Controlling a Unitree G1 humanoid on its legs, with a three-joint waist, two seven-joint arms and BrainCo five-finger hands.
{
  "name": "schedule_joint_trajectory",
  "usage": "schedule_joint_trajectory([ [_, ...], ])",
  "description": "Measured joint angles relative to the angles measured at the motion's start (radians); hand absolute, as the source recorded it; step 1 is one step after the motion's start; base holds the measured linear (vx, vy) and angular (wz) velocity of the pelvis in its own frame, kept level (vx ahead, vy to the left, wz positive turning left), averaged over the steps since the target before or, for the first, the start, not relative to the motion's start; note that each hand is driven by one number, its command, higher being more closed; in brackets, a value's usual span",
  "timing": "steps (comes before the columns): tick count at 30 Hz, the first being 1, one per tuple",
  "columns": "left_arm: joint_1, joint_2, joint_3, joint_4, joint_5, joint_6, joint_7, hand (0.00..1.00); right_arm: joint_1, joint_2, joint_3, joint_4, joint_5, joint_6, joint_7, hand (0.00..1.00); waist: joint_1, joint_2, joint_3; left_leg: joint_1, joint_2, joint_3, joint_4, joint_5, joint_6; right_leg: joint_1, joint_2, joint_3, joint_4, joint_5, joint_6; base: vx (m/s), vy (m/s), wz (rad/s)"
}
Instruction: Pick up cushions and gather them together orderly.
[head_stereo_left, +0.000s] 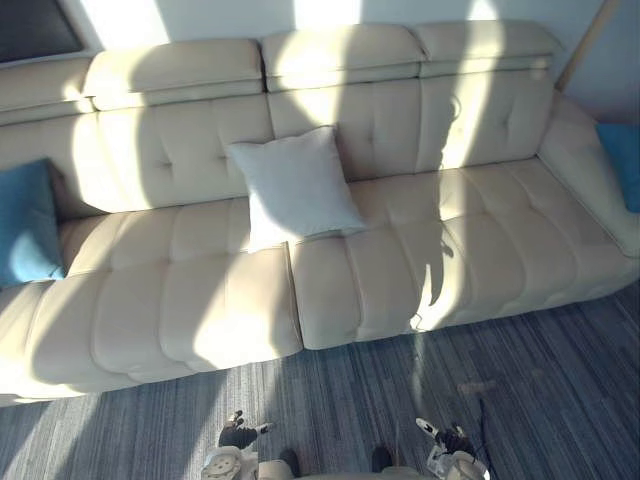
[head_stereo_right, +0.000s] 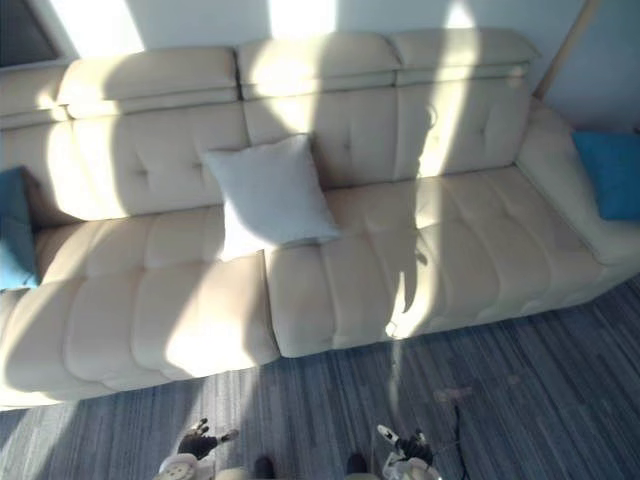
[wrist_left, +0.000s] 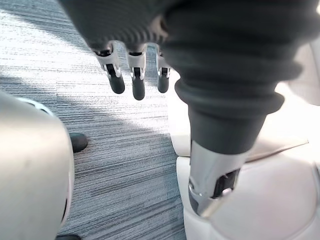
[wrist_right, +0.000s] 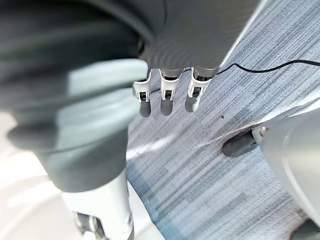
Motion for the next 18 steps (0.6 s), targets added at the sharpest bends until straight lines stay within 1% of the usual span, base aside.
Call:
schedule_joint_trajectory([
  [1,-0.005,-0.001,0.001,0.002,0.0,0.0,-0.001,0.0,-0.003,-0.002,0.002,0.001,0.0,0.0,0.0,0.0,0.001,0.004,0.004,0.004,0.013,0.025,-0.001,-0.007,-0.002,-0.013,0.016,-0.003,-0.009,0.03,-0.005,-0.01,-0.001,-1.46],
  [2,-0.015,-0.002,0.002,0.003,0.0,-0.001,-0.002,0.0,-0.014,-0.005,0.013,0.004,-0.001,0.002,-0.001,0.0,0.002,0.007,0.009,0.006,0.034,0.071,-0.003,-0.009,-0.001,-0.039,0.043,-0.037,-0.025,0.088,-0.025,-0.03,-0.011,-1.49],
  [3,-0.028,-0.001,0.004,0.003,0.0,-0.001,-0.002,0.0,-0.023,-0.006,0.03,0.002,-0.002,0.001,-0.003,0.0,0.002,0.01,0.013,0.005,0.05,0.106,-0.003,-0.012,-0.003,-0.053,0.063,-0.092,-0.053,0.138,-0.055,-0.02,-0.049,-1.7],
  [4,-0.034,0.0,0.014,0.005,0.004,0.002,-0.003,0.0,-0.035,-0.005,0.037,0.001,-0.003,0.001,-0.003,0.0,-0.004,0.019,0.026,0.008,0.078,0.169,-0.003,-0.014,-0.004,-0.058,0.062,-0.251,-0.049,0.114,-0.11,-0.03,-0.092,-1.53],
  [5,-0.045,0.001,0.017,-0.001,0.008,0.003,-0.003,0.0,-0.039,-0.01,0.036,0.002,-0.005,0.002,-0.005,0.0,-0.005,0.013,0.026,0.016,0.078,0.223,-0.003,-0.014,-0.004,-0.083,0.039,-0.441,0.021,0.042,-0.144,-0.02,-0.118,-1.48],
  [6,-0.046,0.002,0.017,-0.017,0.013,0.001,-0.003,0.0,-0.031,-0.018,0.031,0.004,-0.01,0.004,-0.006,0.0,-0.006,0.015,0.029,0.029,0.083,0.278,0.0,-0.014,-0.006,-0.084,0.017,-0.6,0.076,-0.017,-0.158,-0.03,-0.146,-1.42],
  [7,-0.045,0.008,0.019,-0.026,0.017,0.001,-0.003,0.0,-0.031,-0.025,0.031,0.005,-0.012,0.007,-0.007,0.0,-0.004,0.017,0.033,0.04,0.089,0.328,0.014,-0.015,-0.006,-0.078,-0.009,-0.737,0.118,-0.059,-0.169,-0.01,-0.145,-1.46],
  [8,-0.046,0.016,0.019,-0.028,0.018,0.001,-0.003,0.0,-0.031,-0.028,0.031,0.005,-0.013,0.008,-0.008,0.0,-0.003,0.005,0.038,0.061,0.088,0.355,0.028,-0.022,-0.017,-0.065,-0.015,-0.782,0.121,-0.078,-0.155,0.01,-0.204,-1.35],
  [9,-0.046,0.022,0.018,-0.025,0.019,0.002,-0.003,0.0,-0.031,-0.04,0.035,0.005,-0.015,0.01,-0.008,0.0,-0.009,0.023,0.049,0.072,0.098,0.354,0.047,-0.039,-0.037,-0.057,0.008,-0.742,0.116,-0.078,-0.153,0.04,-0.173,-1.16],
  [10,-0.046,0.021,0.018,-0.024,0.019,0.002,-0.003,0.0,-0.029,-0.049,0.038,0.008,-0.016,0.01,-0.008,0.0,-0.011,0.033,0.056,0.083,0.111,0.353,0.063,-0.051,-0.042,-0.052,0.03,-0.699,0.111,-0.079,-0.153,0.06,-0.208,-1.22],
  [11,-0.039,0.02,0.016,-0.024,0.02,0.002,-0.003,0.0,-0.031,-0.058,0.04,0.026,-0.017,0.012,-0.009,0.0,-0.006,0.044,0.057,0.079,0.152,0.353,0.128,-0.075,-0.048,-0.05,0.064,-0.644,0.095,-0.09,-0.142,0.08,-0.212,-1.43],
  [12,-0.033,0.023,0.014,-0.024,0.021,0.002,-0.003,0.0,-0.03,-0.059,0.05,0.04,-0.017,0.012,-0.009,0.0,-0.003,0.045,0.059,0.036,0.226,0.332,0.309,-0.104,-0.028,-0.04,0.099,-0.596,0.091,-0.104,-0.148,0.08,-0.223,-1.29],
  [13,-0.032,0.023,0.014,-0.023,0.023,0.002,-0.004,0.0,-0.024,-0.061,0.057,0.04,-0.017,0.012,-0.008,0.0,-0.006,0.05,0.065,0.003,0.271,0.305,0.426,-0.109,-0.016,-0.023,0.121,-0.579,0.082,-0.108,-0.154,0.08,-0.186,-1.08],
  [14,-0.029,0.019,0.015,-0.024,0.028,0.002,-0.009,0.0,-0.012,-0.067,0.07,0.041,-0.018,0.012,-0.008,0.0,-0.005,0.057,0.076,-0.042,0.336,0.257,0.605,-0.12,0.043,0.008,0.155,-0.548,0.076,-0.113,-0.172,0.13,-0.139,-0.99],
  [15,-0.021,0.01,0.019,-0.025,0.029,0.001,-0.014,0.0,-0.011,-0.071,0.071,0.042,-0.017,0.012,-0.008,0.0,0.003,0.059,0.094,-0.078,0.368,0.192,0.755,-0.142,0.092,0.038,0.182,-0.499,0.083,-0.127,-0.195,0.13,-0.095,-1.16],
  [16,-0.011,0.005,0.019,-0.026,0.029,0.0,-0.016,0.0,-0.013,-0.072,0.071,0.042,-0.017,0.012,-0.009,0.0,0.009,0.06,0.099,-0.109,0.357,0.135,0.819,-0.151,0.083,0.053,0.195,-0.467,0.085,-0.133,-0.205,0.15,-0.055,-1.24],
  [17,-0.008,0.006,0.017,-0.039,0.029,-0.003,-0.019,0.0,-0.011,-0.078,0.071,0.045,-0.018,0.012,-0.012,0.0,0.01,0.057,0.1,-0.165,0.306,0.041,0.847,-0.169,0.046,0.065,0.203,-0.427,0.084,-0.137,-0.214,0.11,0.003,-1.24],
  [18,-0.011,0.003,0.017,-0.047,0.028,-0.002,-0.018,0.0,-0.016,-0.083,0.07,0.061,-0.018,0.013,-0.017,0.0,0.02,0.057,0.102,-0.213,0.25,-0.03,0.83,-0.184,0.022,0.073,0.208,-0.38,0.082,-0.134,-0.21,0.16,0.03,-1.27],
])
